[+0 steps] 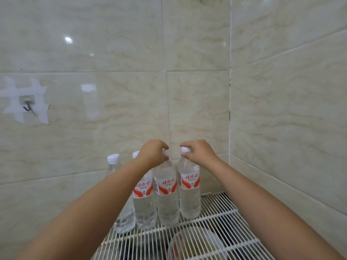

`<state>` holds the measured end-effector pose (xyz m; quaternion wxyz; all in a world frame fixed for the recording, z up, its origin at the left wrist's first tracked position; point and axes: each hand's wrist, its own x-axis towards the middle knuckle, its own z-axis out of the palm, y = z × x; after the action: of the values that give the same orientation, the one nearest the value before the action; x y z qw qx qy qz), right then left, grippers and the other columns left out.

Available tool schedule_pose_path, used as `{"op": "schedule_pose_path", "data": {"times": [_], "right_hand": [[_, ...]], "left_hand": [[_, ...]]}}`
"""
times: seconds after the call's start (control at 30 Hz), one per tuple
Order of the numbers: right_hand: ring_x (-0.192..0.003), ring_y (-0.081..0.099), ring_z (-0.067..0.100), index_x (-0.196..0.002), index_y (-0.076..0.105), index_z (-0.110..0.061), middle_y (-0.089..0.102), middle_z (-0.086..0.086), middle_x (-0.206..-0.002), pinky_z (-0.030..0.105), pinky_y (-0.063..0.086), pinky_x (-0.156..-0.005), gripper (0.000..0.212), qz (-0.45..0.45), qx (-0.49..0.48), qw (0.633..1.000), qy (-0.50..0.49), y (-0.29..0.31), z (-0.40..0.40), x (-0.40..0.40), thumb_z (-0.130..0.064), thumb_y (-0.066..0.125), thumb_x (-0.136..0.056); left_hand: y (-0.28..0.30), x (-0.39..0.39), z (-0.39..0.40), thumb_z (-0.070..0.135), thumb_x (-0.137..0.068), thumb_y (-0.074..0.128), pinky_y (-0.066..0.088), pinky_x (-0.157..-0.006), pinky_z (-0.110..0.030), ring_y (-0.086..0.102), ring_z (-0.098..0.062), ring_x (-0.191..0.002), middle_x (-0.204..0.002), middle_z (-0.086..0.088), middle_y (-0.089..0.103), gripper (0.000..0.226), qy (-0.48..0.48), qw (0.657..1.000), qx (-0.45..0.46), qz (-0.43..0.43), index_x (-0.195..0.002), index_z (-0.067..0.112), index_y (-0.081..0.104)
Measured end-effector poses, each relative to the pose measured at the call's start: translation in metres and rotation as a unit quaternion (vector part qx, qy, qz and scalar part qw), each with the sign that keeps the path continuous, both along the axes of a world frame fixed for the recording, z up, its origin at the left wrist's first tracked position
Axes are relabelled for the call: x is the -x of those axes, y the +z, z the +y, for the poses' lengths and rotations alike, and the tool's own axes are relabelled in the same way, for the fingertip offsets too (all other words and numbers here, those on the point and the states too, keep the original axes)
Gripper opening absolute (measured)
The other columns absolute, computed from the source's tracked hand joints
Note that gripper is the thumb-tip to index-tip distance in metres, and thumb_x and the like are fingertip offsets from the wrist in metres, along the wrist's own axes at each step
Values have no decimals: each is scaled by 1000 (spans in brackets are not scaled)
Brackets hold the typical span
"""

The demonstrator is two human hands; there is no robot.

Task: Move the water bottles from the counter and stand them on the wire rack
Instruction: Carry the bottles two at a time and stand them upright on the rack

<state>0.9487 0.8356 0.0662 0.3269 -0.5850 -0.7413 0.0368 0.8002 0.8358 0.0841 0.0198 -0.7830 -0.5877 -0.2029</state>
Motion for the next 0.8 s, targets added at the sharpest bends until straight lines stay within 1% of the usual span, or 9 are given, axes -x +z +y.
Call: {"op": "schedule_pose_path", "data": {"times": [0.07, 0.17, 0.27, 0.37, 0.53, 0.67, 0.8], "right_hand": [[-125, 49, 22, -127, 54, -14, 54, 8, -136, 32, 38, -104, 41, 7, -5, 1000, 11, 0, 0, 4, -20, 59, -87], [-126, 49, 22, -128, 53, -14, 53, 7, -137, 31, 38, -104, 41, -19, -7, 999, 27, -1, 0, 11, -19, 59, -88], [-127, 48, 22, -129, 52, -14, 53, 7, -137, 32, 37, -104, 41, -24, -11, 999, 25, -2, 3, 13, -20, 58, -88], [-128, 47, 21, -130, 51, -16, 52, 5, -138, 32, 37, -105, 42, -20, -11, 1000, 19, -4, 4, 13, -20, 57, -89], [-129, 45, 24, -134, 45, -17, 49, 8, -141, 33, 37, -104, 43, -61, 11, 998, 20, 1, 4, 13, -21, 52, -92], [-128, 45, 26, -137, 42, -15, 49, 11, -139, 33, 38, -102, 44, -95, 19, 995, 5, 4, 4, 16, -22, 49, -94], [-128, 45, 27, -137, 41, -16, 48, 12, -140, 34, 38, -103, 43, -62, 24, 998, 0, 0, 5, 14, -19, 47, -94]], "left_hand": [[-2, 2, 0, 19, -88, 60, 36, -105, -30, 46, -23, -128, -138, -8, 51, 44, 8, 1000, 0, -9, -131, 12, 51], [-4, 5, -1, 18, -88, 60, 36, -105, -30, 46, -23, -128, -138, -9, 51, 44, 14, 1000, -2, -24, -131, 12, 51], [-3, 5, -3, 17, -88, 60, 36, -105, -30, 46, -23, -127, -138, -8, 51, 44, 9, 999, -2, -31, -131, 12, 51], [-7, 3, -4, 16, -90, 57, 37, -104, -31, 47, -25, -127, -138, -10, 51, 45, 10, 1000, 0, -26, -134, 13, 47], [-15, 1, 0, 15, -93, 52, 38, -104, -31, 49, -26, -125, -137, -11, 52, 43, 20, 999, -15, -48, -135, 14, 45], [-17, -1, 2, 14, -94, 50, 39, -103, -32, 50, -26, -124, -136, -11, 53, 42, 17, 999, -14, -45, -136, 15, 44], [-19, -2, 3, 14, -94, 51, 40, -102, -32, 50, -26, -123, -136, -11, 53, 42, 7, 999, -21, -49, -135, 17, 46]]}}
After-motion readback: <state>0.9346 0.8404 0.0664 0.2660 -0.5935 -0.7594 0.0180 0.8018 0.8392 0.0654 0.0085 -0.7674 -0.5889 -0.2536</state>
